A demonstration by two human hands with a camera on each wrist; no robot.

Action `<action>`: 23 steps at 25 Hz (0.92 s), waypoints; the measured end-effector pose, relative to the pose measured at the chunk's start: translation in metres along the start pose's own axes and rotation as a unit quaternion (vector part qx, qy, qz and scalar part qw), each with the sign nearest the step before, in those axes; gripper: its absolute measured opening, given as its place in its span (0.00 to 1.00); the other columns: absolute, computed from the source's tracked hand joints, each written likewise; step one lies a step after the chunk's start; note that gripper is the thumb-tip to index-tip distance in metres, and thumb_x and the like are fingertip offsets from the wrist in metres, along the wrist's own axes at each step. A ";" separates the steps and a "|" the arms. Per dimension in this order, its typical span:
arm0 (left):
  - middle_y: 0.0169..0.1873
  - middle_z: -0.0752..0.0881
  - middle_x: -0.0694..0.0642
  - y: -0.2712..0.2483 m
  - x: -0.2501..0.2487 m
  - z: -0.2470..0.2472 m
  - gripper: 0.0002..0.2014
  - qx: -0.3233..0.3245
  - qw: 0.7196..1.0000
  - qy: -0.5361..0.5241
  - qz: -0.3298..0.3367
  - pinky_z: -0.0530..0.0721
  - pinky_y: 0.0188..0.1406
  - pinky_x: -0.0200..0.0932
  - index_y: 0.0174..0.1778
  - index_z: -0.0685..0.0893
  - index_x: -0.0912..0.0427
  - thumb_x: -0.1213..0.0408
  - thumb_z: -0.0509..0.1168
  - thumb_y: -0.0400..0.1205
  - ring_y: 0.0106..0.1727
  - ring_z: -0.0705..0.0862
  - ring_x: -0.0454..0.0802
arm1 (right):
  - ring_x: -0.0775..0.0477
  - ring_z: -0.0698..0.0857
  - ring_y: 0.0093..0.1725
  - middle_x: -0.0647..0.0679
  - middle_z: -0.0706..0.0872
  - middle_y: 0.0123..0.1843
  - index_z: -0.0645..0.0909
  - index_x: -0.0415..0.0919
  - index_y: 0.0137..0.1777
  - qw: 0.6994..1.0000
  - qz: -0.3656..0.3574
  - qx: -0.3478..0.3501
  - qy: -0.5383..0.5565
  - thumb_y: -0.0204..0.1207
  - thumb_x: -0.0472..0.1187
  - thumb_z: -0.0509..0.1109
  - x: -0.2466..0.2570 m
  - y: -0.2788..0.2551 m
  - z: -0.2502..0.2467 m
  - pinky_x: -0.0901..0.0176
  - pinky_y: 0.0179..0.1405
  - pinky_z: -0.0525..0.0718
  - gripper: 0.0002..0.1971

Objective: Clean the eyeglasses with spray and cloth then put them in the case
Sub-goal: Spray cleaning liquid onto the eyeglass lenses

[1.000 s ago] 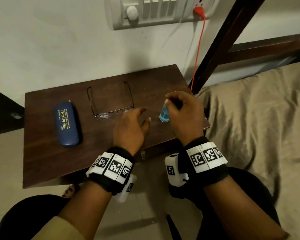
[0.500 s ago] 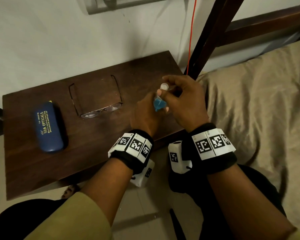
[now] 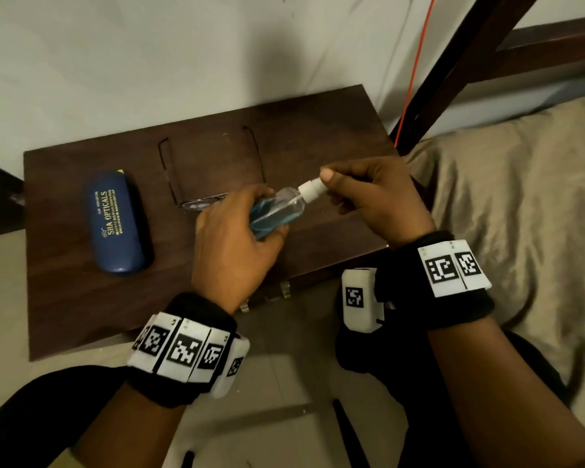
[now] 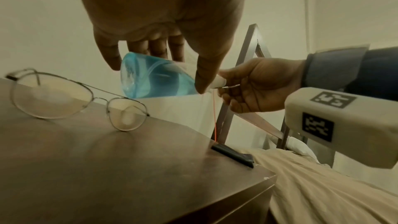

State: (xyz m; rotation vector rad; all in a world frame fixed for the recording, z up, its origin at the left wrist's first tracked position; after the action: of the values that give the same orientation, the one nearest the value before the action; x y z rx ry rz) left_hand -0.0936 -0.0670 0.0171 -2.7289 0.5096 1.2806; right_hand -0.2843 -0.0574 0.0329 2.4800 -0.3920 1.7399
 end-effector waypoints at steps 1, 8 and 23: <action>0.53 0.85 0.45 -0.005 0.004 -0.007 0.21 0.001 1.000 0.015 -0.001 0.82 0.59 0.61 0.61 0.78 0.46 0.49 0.70 0.73 0.54 0.84 0.45 | 0.48 0.85 0.34 0.41 0.89 0.37 0.87 0.41 0.50 1.000 0.007 0.024 -0.003 0.78 0.38 0.71 -0.003 0.000 0.010 0.51 0.33 0.86 0.05; 0.56 0.87 0.56 -0.014 0.027 -0.030 0.25 0.028 0.989 0.144 0.034 0.84 0.51 0.53 0.66 0.81 0.56 0.56 0.75 0.74 0.55 0.85 0.58 | 0.46 0.87 0.31 0.36 0.89 0.38 0.87 0.33 0.47 0.988 0.051 0.142 -0.019 0.75 0.41 0.73 -0.009 0.006 0.056 0.61 0.26 0.86 0.10; 0.56 0.89 0.50 -0.005 0.028 -0.040 0.24 0.045 0.997 0.048 0.050 0.88 0.50 0.49 0.67 0.81 0.51 0.55 0.75 0.74 0.53 0.87 0.46 | 0.50 0.89 0.46 0.44 0.89 0.48 0.84 0.31 0.49 0.983 -0.044 0.180 0.016 0.69 0.28 0.76 0.022 0.005 0.059 0.61 0.47 0.86 0.10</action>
State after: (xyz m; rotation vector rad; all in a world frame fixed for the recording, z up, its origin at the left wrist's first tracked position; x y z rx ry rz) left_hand -0.0457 -0.0780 0.0214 -2.7308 0.7042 1.1225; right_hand -0.2248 -0.0786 0.0326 2.6484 0.0424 1.9600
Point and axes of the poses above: each hand's wrist, its own y-axis towards the middle knuckle, its own z-axis out of the palm, x = y × z, the point moved 10 cm from there along y, towards the middle knuckle
